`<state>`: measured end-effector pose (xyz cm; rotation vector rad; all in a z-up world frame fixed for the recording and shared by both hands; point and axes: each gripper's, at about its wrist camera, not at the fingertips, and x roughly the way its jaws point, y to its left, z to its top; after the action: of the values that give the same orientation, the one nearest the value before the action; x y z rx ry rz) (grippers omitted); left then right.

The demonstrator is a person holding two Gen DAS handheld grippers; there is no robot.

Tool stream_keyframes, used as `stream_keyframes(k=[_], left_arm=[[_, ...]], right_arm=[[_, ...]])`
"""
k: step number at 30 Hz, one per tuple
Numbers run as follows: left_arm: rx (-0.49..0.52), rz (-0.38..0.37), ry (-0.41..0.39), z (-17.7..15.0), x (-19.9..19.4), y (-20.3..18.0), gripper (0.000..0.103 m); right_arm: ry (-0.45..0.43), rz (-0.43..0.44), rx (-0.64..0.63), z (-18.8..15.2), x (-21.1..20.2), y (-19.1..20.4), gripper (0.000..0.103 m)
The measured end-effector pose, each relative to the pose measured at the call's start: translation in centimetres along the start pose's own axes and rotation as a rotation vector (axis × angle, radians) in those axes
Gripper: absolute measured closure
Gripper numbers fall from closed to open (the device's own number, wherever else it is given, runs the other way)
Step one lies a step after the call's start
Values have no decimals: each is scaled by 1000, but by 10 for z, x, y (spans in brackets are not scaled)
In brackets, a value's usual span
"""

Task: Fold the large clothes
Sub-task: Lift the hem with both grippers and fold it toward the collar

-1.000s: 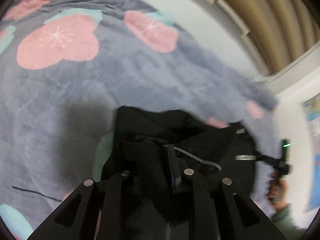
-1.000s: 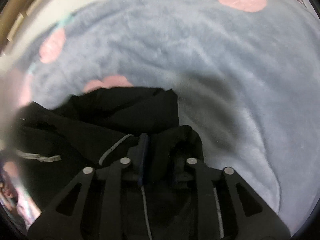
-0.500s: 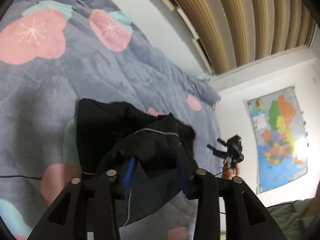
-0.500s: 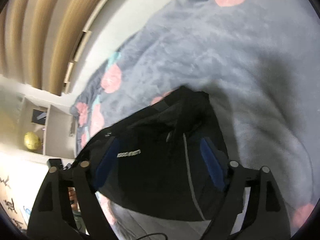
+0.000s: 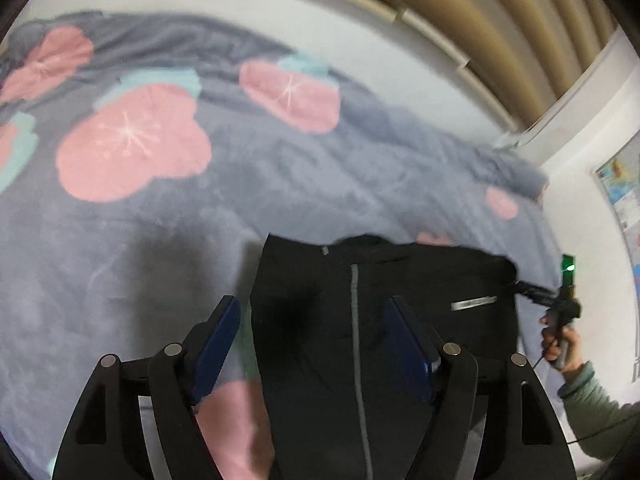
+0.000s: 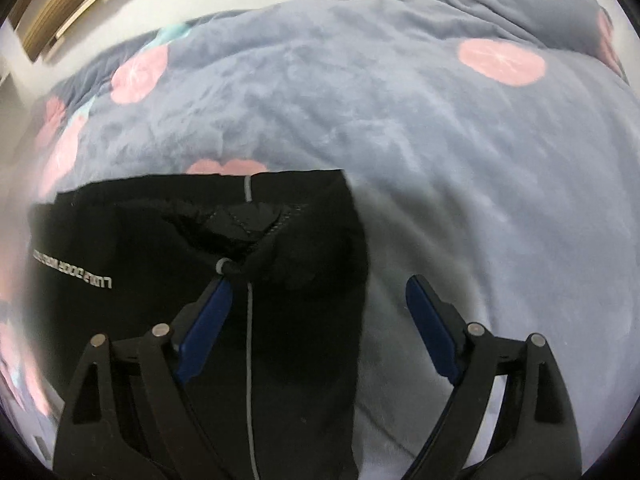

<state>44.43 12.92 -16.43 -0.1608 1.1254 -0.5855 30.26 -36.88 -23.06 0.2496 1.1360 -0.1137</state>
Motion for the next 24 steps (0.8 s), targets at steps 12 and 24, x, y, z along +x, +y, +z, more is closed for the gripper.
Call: stream_keyframes(k=[12,24], left_arm=[[-143,-172,180,7,99,42,28],[-77,-122,-123,5,14,0,92]], right_arm=[[18,31,-46,16,35,-13,18],[-189,-69,-46,17,-46,9,98]])
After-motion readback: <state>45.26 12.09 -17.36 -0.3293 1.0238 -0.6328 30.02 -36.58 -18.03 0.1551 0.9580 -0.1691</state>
